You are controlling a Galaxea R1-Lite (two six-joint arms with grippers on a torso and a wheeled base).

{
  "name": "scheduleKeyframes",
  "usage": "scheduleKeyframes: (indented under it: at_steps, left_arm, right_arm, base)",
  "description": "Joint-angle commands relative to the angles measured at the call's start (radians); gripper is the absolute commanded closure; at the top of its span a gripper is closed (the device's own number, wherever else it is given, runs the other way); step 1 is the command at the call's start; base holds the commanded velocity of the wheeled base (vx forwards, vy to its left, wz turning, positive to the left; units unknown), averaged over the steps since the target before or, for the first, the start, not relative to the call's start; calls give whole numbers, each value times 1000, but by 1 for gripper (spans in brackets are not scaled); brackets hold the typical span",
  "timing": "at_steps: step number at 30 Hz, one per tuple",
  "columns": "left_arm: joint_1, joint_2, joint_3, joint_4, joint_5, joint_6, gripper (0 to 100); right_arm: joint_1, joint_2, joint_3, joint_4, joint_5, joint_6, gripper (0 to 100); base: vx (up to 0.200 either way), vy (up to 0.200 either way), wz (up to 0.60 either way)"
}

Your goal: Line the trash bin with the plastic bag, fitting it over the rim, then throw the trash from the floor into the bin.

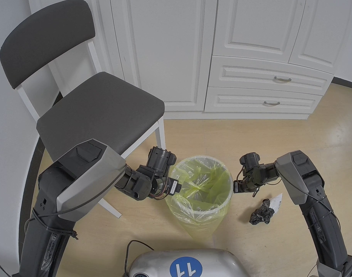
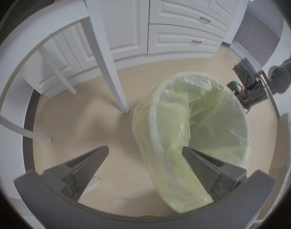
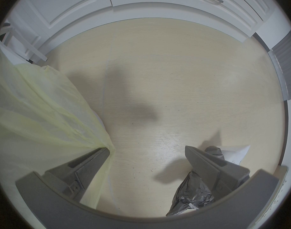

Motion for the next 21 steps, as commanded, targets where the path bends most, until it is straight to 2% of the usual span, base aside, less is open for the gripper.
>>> scheduleKeyframes:
  at_steps: [1,8,10,16,21]
  left_arm:
    - [6,-72,107,-10,9,-3,0]
    - [17,-161,264,-118,6,-1,0]
    - [28,-176,328,-190,0,2,0]
    - [46,-167,359,-218,-11,2,0]
    - [62,-127,331,-205,-67,0,0]
  right_arm:
    - [-1,-3,0,-1,2,1,0]
    - [-1,-8,0,-1,2,11,0]
    - [-1,-8,0,-1,2,12,0]
    - [-1,-17,5,-1,2,12,0]
    - [-1,-19,5,-3,3,12,0]
  base:
    - [0,0,0]
    - [0,0,0]
    - [0,0,0]
    - [0,0,0]
    - [0,0,0]
